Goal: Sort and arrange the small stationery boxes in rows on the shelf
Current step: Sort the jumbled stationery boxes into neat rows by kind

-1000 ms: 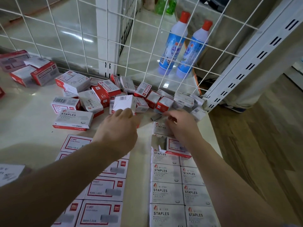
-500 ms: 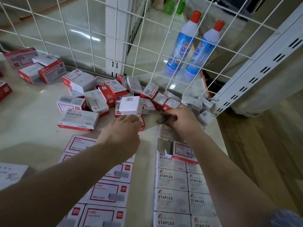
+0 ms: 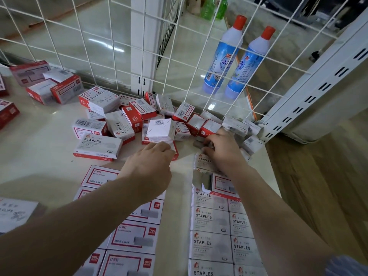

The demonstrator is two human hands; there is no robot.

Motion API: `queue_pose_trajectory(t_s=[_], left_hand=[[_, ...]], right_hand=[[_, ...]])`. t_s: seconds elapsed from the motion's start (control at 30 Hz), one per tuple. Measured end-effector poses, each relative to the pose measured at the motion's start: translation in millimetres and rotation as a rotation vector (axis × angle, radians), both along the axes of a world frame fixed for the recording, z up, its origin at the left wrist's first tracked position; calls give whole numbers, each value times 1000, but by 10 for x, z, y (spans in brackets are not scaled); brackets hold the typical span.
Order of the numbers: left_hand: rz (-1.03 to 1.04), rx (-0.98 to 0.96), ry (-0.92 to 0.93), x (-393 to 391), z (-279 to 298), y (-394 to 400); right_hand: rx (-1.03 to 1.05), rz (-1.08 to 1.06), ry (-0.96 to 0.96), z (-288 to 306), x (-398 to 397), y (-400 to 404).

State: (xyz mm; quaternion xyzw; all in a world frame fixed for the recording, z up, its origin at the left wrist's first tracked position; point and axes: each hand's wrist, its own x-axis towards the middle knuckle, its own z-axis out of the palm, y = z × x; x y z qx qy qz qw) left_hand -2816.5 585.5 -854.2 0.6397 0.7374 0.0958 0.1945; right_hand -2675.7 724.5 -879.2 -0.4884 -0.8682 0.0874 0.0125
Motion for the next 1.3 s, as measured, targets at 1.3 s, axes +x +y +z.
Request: queue_pose_trajectory(t_s=[1.3], left_hand=[[-11, 4, 39, 56, 27, -47]], right_hand=[[154, 49, 128, 67, 178, -111]])
